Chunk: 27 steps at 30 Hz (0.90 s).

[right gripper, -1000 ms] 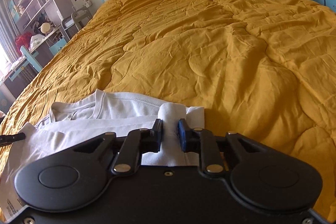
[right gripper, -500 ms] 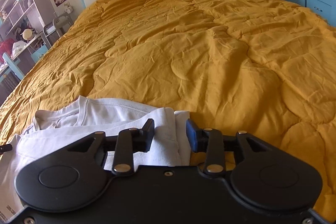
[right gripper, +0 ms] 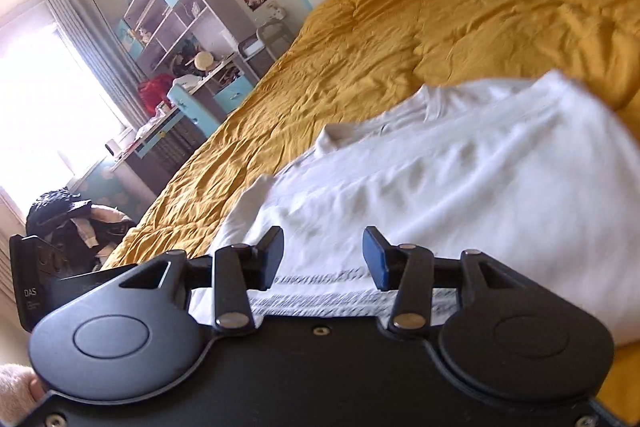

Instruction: Fold small clothes

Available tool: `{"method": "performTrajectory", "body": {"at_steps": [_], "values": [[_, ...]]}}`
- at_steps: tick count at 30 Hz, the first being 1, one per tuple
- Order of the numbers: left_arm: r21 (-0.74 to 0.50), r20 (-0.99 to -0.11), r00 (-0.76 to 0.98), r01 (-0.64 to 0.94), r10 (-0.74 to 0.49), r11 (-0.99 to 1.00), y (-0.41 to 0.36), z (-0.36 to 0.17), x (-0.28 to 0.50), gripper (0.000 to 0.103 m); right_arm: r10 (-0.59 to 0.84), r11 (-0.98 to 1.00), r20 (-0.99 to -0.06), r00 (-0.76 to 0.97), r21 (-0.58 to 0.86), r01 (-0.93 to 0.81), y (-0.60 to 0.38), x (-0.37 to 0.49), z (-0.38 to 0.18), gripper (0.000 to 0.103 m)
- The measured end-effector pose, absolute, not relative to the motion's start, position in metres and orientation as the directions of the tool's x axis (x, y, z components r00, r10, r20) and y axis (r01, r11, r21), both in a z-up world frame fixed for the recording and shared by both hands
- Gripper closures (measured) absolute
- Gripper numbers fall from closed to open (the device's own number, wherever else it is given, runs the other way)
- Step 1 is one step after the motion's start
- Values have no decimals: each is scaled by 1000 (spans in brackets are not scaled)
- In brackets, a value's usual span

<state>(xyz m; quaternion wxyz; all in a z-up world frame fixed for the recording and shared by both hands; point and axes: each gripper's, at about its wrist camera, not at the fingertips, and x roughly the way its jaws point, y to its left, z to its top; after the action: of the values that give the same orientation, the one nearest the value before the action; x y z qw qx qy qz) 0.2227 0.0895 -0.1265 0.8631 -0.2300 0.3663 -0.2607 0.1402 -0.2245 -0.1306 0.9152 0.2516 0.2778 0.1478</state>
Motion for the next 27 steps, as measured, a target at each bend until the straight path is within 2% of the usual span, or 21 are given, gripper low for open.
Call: {"method": "performTrajectory", "body": {"at_steps": [3, 6, 9, 13, 18, 21, 25, 27], "values": [[-523, -566, 630, 225, -532, 822, 90, -132, 214, 65, 424, 812, -475, 771, 576, -92, -188, 147, -156, 58], [-534, -594, 648, 125, -476, 836, 128, -139, 212, 65, 367, 824, -498, 786, 566, -25, -192, 142, -165, 70], [-572, -593, 671, 39, -446, 820, 172, -145, 209, 64, 311, 797, -497, 810, 601, 63, -231, 125, -167, 71], [-550, -606, 689, -1, -398, 835, 200, -147, 200, 62, 136, 787, -517, 845, 574, 224, -298, 92, -168, 71], [-553, -609, 684, -2, -403, 833, 205, -143, 198, 62, -6, 723, -528, 849, 584, 369, -356, 59, -170, 72], [-567, -574, 705, 26, -417, 824, 195, -128, 202, 63, -17, 727, -543, 839, 570, 383, -361, 54, -168, 73], [-579, -519, 712, 114, -473, 807, 173, -114, 209, 61, -36, 795, -509, 860, 506, 333, -336, 64, -145, 61], [-558, -522, 707, 139, -477, 818, 162, -113, 215, 60, -6, 834, -490, 872, 478, 274, -323, 80, -135, 61]]}}
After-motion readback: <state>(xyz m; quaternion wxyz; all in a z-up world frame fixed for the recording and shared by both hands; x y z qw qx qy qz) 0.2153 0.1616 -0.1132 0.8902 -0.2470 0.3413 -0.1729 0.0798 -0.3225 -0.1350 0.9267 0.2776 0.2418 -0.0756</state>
